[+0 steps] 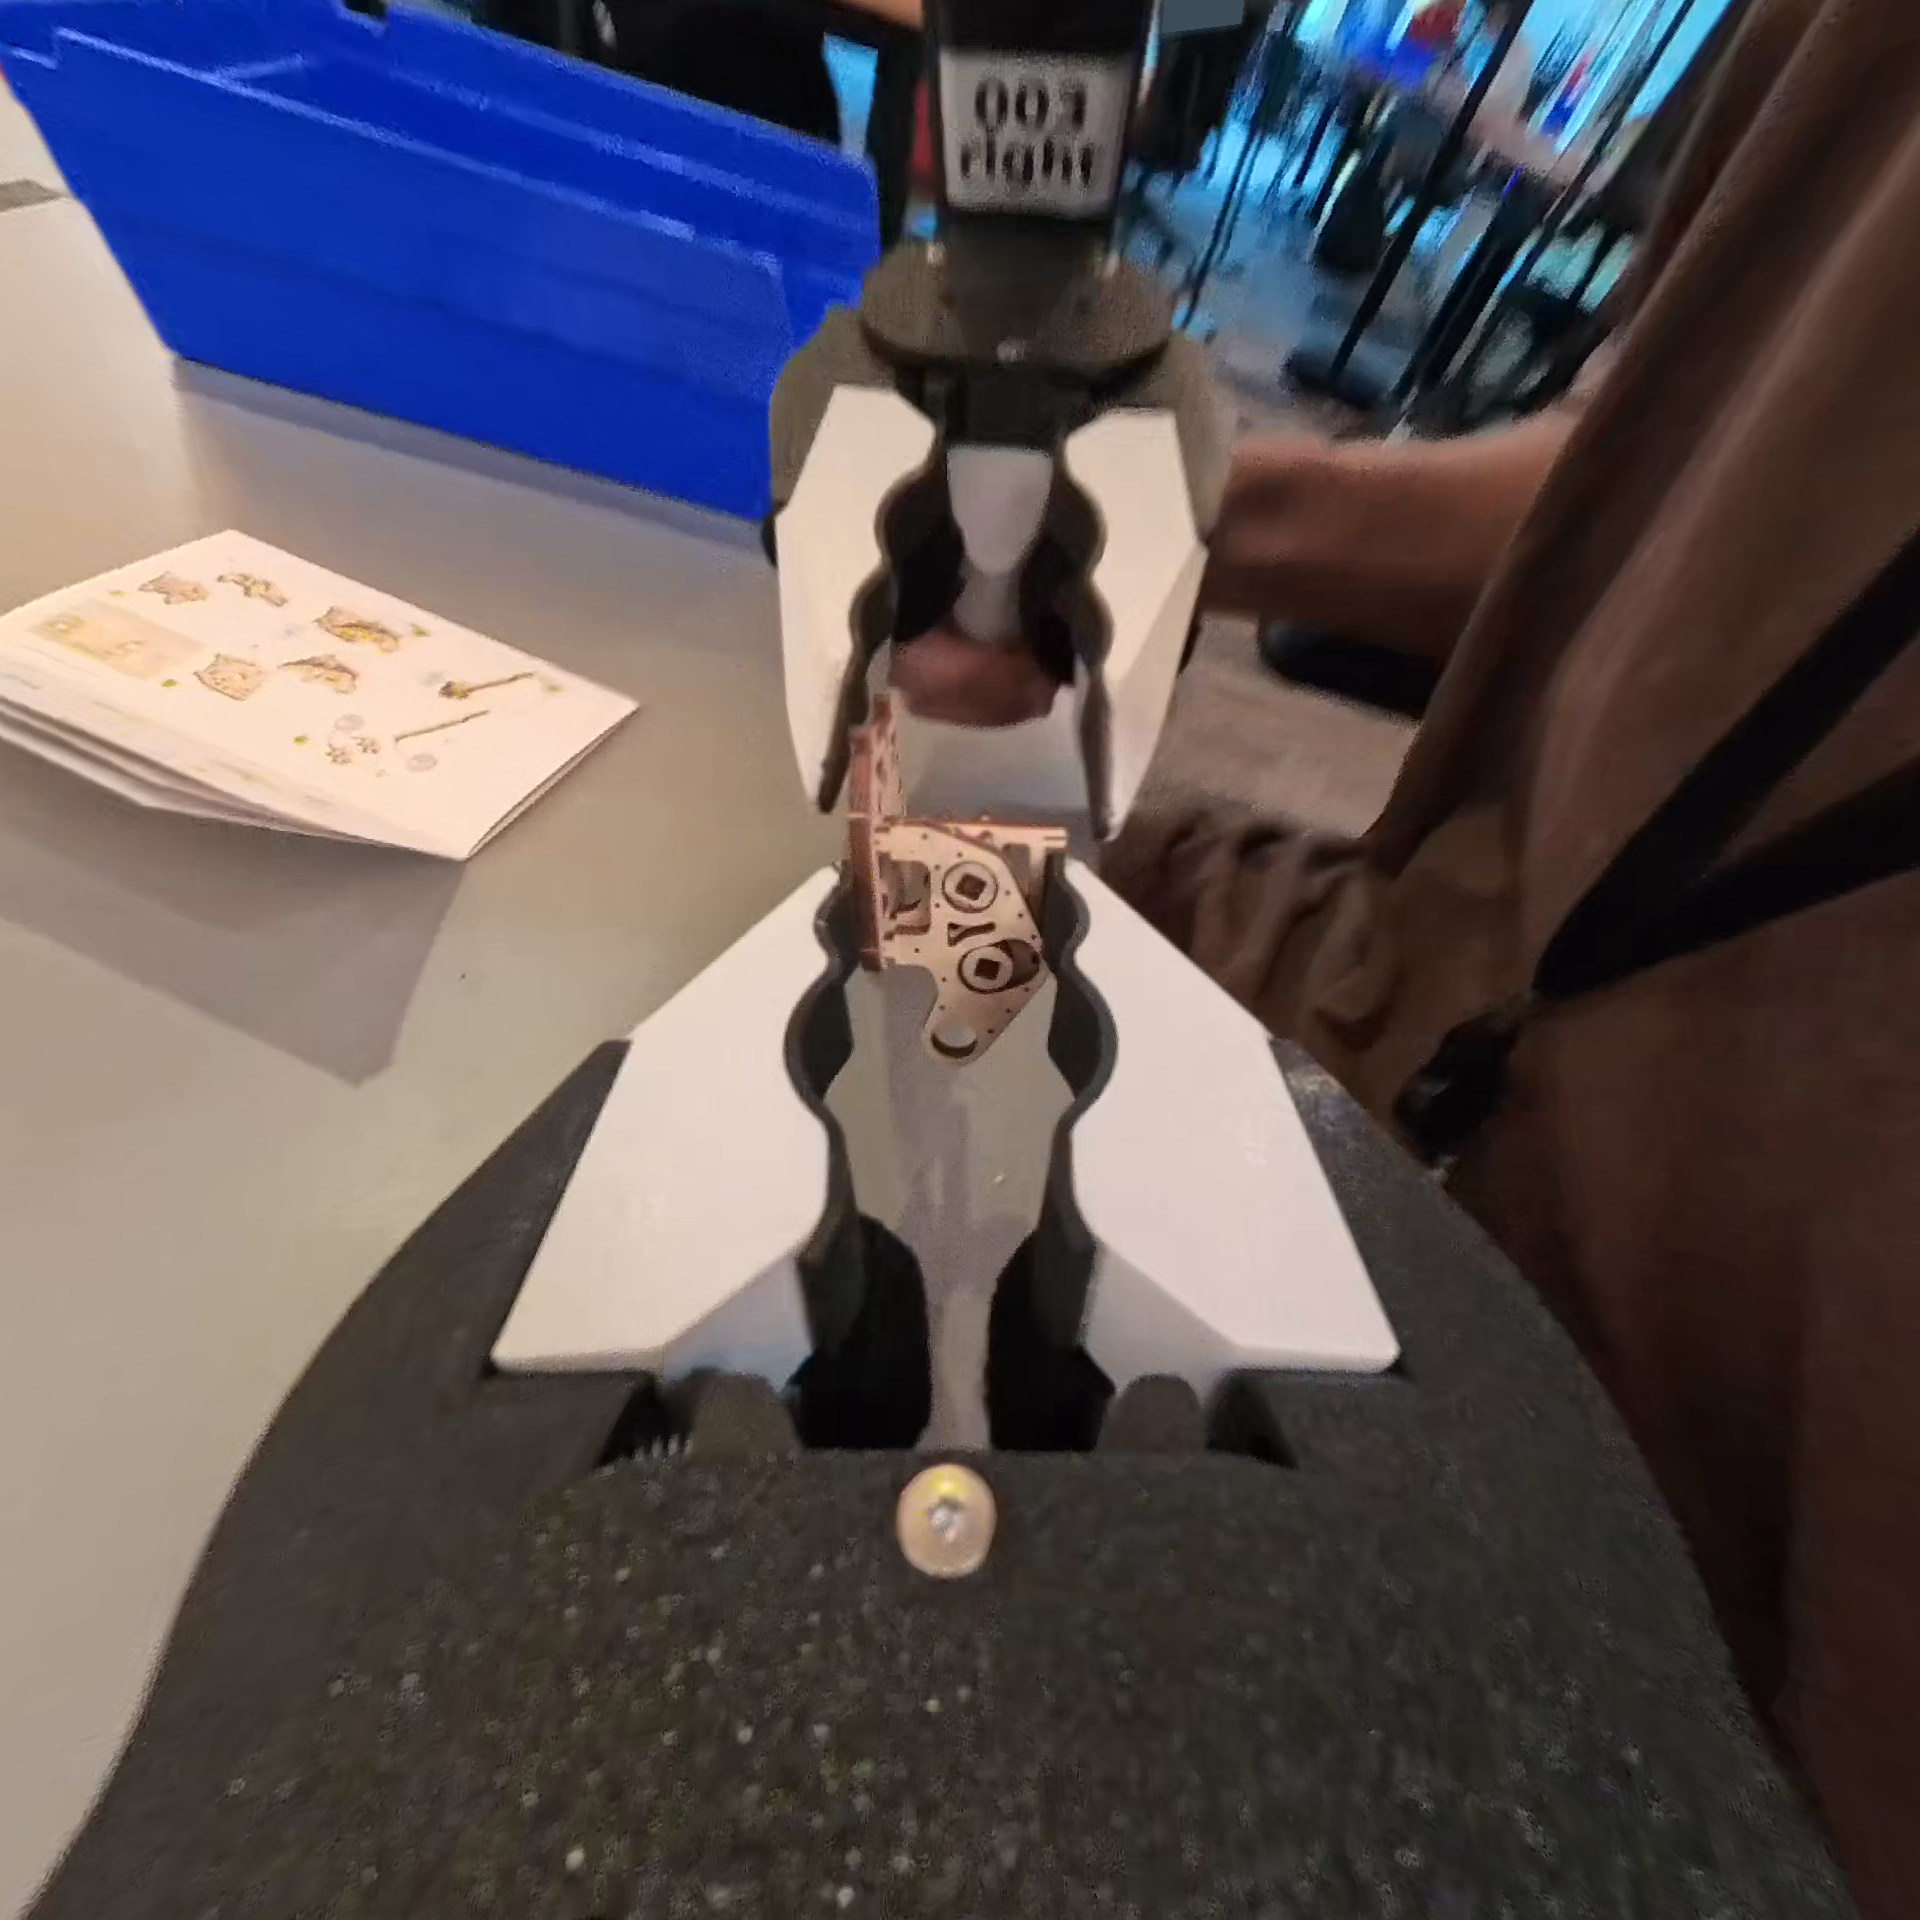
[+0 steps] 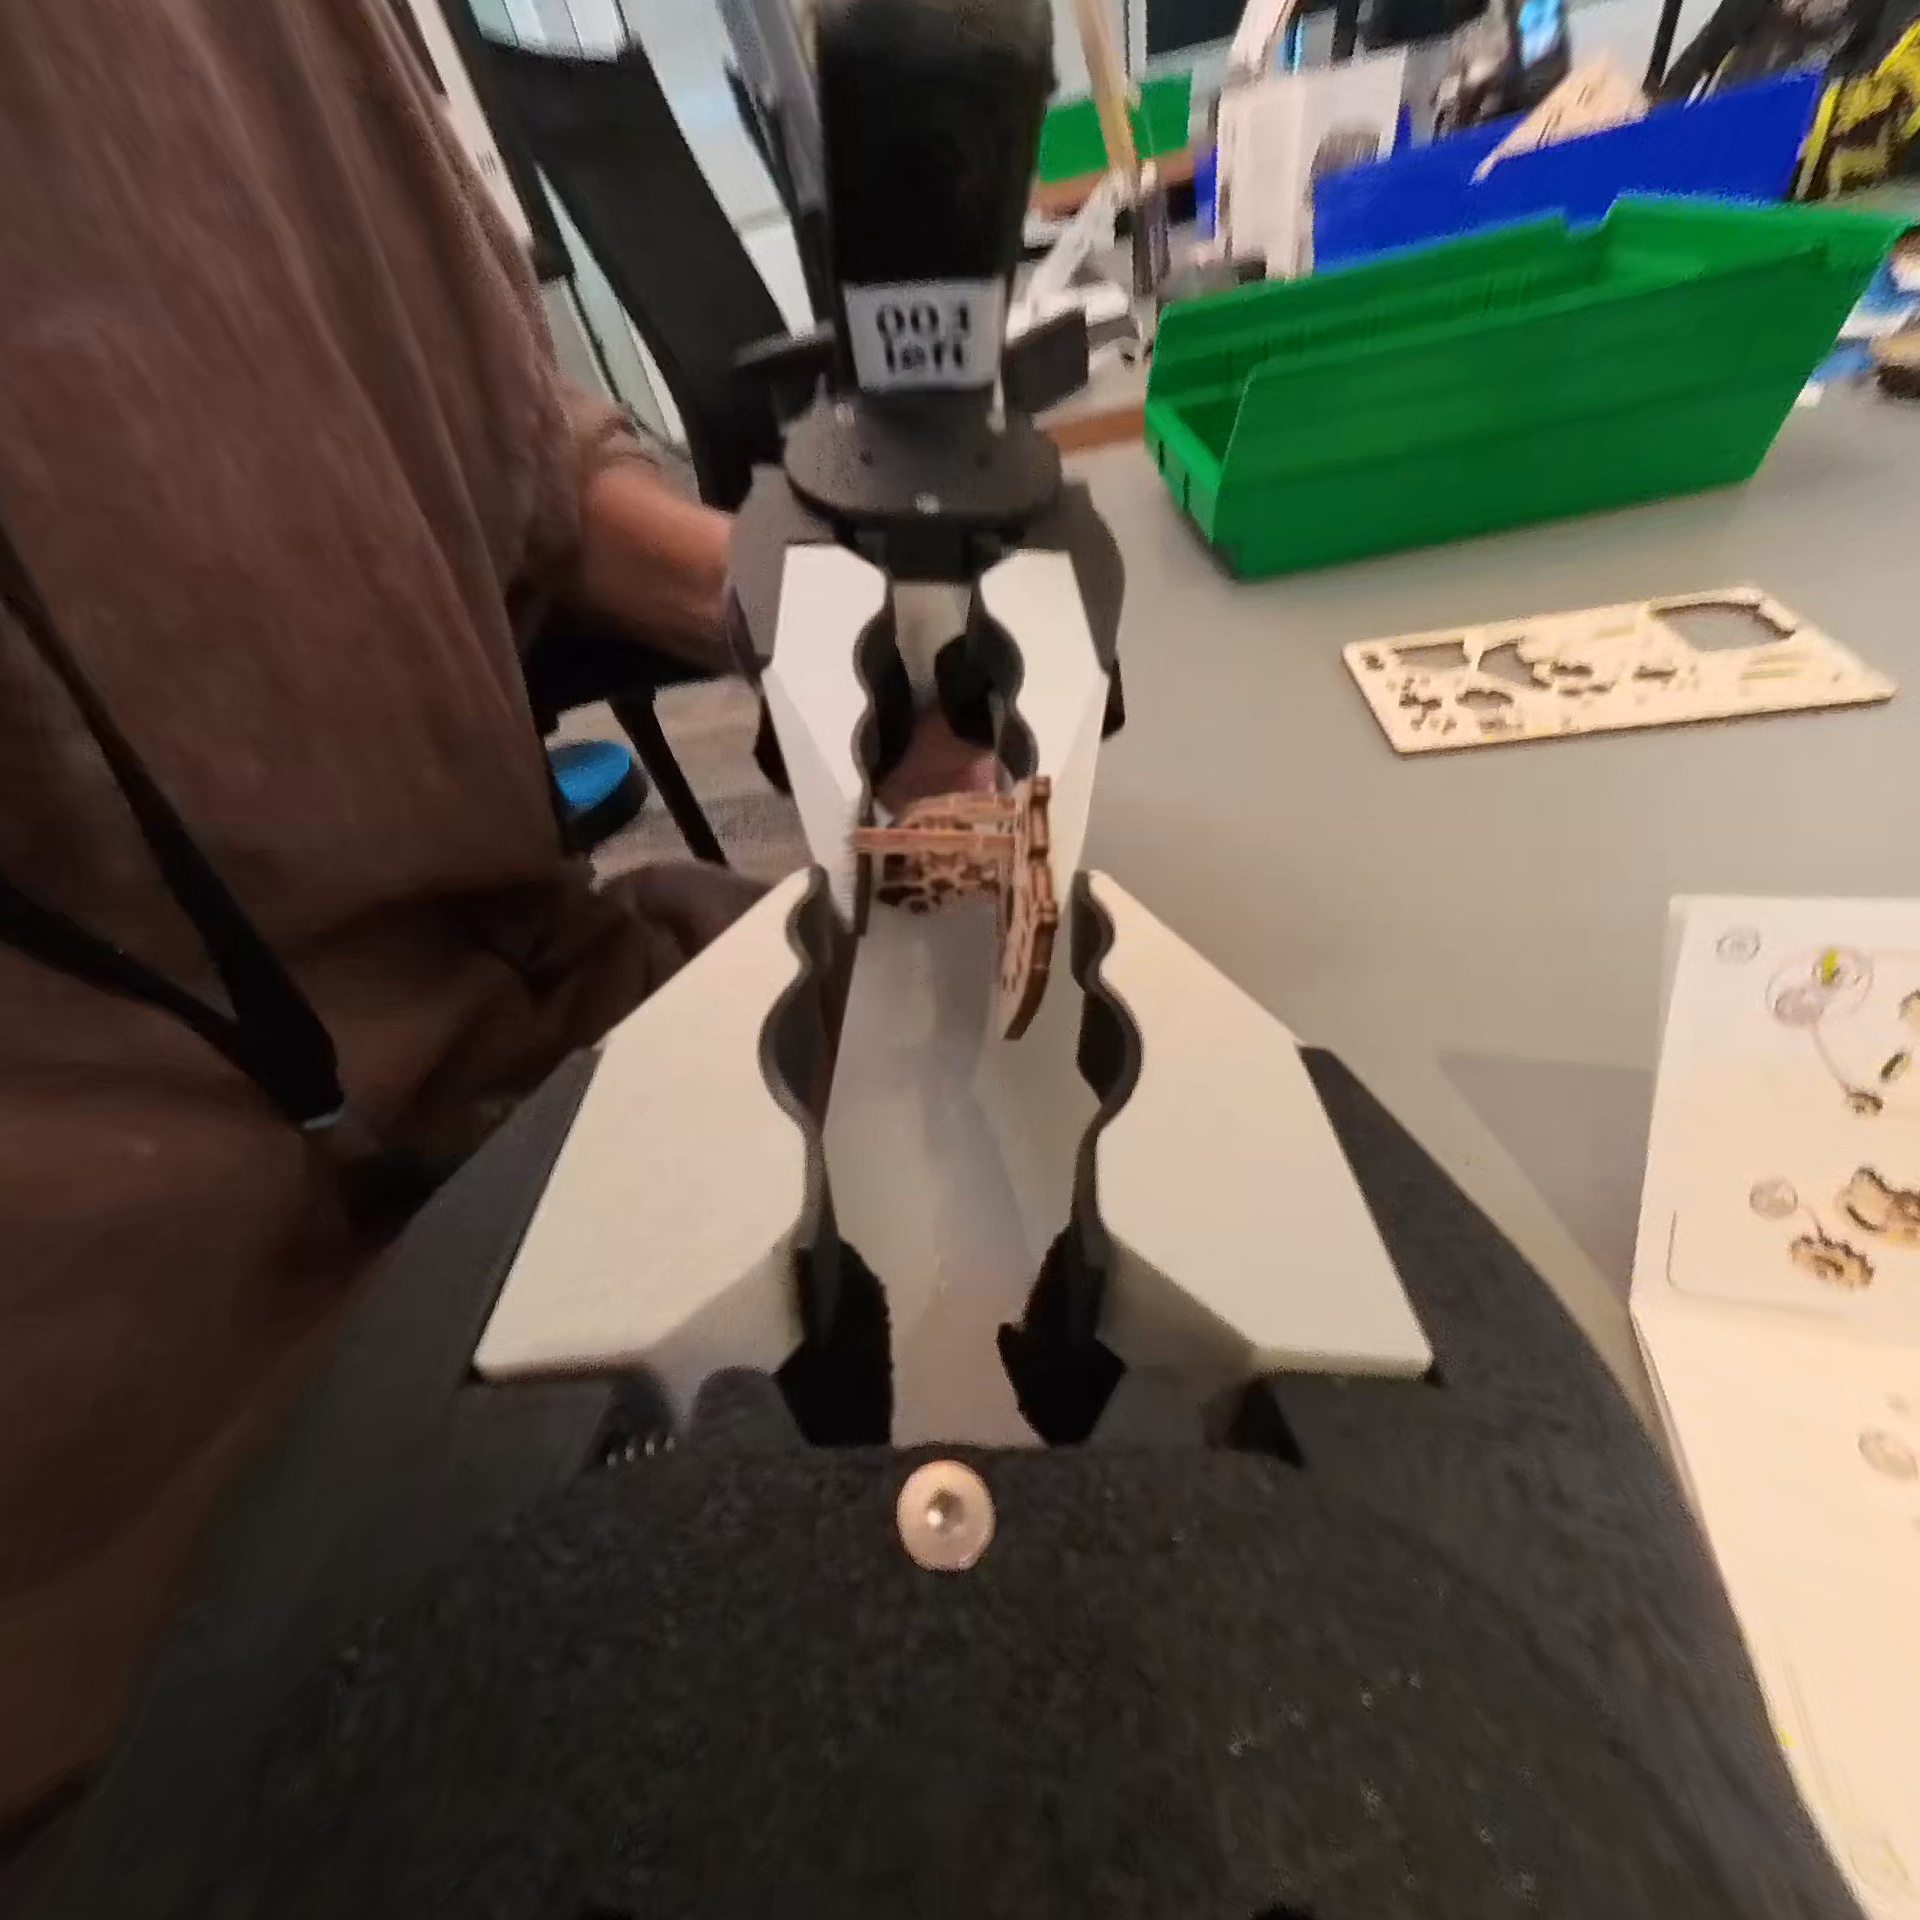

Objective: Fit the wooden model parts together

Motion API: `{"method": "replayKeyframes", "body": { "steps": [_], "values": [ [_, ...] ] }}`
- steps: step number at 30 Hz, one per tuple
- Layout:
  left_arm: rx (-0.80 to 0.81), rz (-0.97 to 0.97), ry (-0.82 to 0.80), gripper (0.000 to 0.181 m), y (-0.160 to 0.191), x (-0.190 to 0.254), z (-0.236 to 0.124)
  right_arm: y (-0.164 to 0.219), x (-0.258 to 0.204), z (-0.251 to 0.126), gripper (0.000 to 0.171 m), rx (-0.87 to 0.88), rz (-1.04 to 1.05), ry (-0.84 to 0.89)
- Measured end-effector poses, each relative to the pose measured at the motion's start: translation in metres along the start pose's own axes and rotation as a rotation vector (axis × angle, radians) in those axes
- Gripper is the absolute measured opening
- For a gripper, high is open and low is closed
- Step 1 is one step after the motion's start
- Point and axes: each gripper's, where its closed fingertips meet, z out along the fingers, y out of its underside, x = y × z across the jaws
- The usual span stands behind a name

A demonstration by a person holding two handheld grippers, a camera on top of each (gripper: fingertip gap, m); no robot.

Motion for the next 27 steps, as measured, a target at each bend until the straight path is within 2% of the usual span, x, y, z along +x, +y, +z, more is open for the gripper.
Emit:
{"method": "replayKeyframes", "body": {
  "steps": [3, 7, 11, 13, 17, 19, 27],
  "values": [
    [0.087, -0.055, 0.037, 0.033, -0.015, 0.003, -0.004, -0.013, -0.004, 0.006, 0.047, 0.077, 0.011, -0.016],
    [0.081, -0.032, 0.029, 0.033, -0.015, 0.006, -0.002, -0.032, -0.003, 0.007, 0.044, 0.185, -0.021, 0.027],
    [0.095, -0.019, 0.027, 0.032, -0.018, 0.011, 0.0, -0.031, -0.003, 0.008, 0.024, 0.192, -0.036, 0.057],
    [0.109, -0.019, 0.02, 0.033, -0.022, 0.013, 0.001, -0.034, -0.002, 0.006, 0.02, 0.221, -0.059, 0.085],
    [0.117, -0.026, 0.006, 0.033, -0.024, 0.01, 0.0, -0.036, -0.007, 0.006, 0.041, 0.235, 0.015, 0.05],
    [0.117, -0.037, 0.007, 0.032, -0.023, 0.008, 0.0, -0.033, -0.007, 0.007, 0.045, 0.212, 0.064, 0.024],
    [0.174, -0.122, 0.082, 0.032, -0.03, 0.013, -0.002, -0.038, -0.01, 0.007, 0.04, 0.287, 0.126, -0.024]
  ]
}}
